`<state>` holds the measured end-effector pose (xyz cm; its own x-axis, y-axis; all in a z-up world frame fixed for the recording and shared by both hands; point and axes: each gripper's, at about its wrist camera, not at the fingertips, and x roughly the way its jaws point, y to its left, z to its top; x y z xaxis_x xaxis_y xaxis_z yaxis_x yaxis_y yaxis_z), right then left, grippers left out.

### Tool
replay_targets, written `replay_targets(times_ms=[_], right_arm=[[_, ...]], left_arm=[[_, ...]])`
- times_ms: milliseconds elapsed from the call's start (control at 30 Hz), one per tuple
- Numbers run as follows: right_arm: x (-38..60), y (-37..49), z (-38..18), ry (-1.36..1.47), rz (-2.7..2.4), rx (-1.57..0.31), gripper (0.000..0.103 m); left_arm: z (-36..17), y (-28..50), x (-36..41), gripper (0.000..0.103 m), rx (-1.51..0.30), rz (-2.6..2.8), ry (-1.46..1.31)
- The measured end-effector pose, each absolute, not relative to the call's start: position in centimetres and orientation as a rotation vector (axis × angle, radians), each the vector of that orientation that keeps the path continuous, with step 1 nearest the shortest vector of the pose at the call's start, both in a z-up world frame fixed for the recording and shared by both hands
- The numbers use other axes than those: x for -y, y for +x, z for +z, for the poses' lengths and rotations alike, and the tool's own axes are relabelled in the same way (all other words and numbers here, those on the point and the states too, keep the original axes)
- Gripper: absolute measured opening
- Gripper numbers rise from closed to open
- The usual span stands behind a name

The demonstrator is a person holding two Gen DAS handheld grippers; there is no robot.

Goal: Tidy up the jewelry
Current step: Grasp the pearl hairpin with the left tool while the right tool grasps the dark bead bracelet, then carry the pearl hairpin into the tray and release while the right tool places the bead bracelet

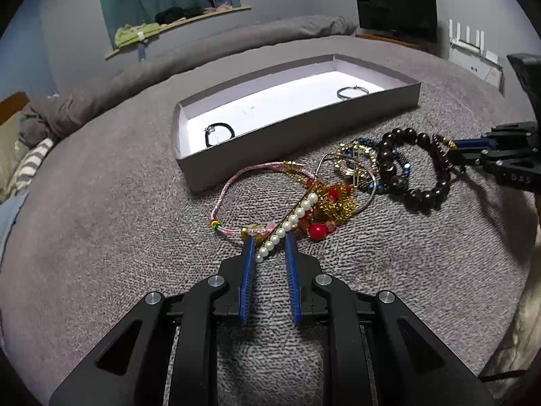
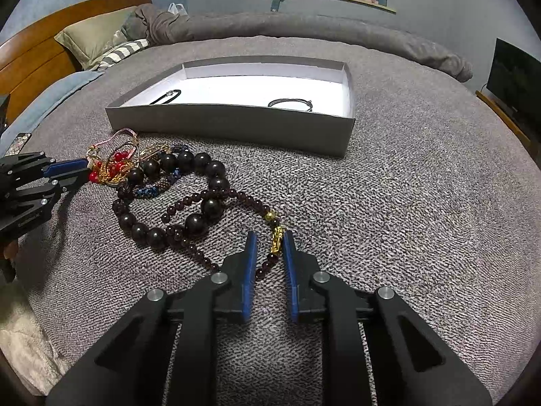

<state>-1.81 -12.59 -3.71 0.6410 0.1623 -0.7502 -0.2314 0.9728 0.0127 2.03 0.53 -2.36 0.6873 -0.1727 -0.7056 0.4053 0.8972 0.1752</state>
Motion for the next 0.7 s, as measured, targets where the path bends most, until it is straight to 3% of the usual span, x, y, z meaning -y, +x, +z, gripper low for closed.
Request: replay_targets(times_ms=[133,233,700], right_arm=[[12.5,-1.8,-3.6,-0.088,0.225,-0.843,0.015],[12.6,-1.8,-3.4,-0.082,0.230,-0.835,0.007],[13.3,-2.8,-0.8,-0.066,0.213,-0.706,0.007]], left_arm=[[-2.5,2.3,-0.5,0.018,-0.753,-0.324,0.331],[-2.1,2.1,-0.6,0.006,-0.743,-0.320,0.335],[0.5,0.6,-1.3,0.006,-0.664,-0.351,0.275]])
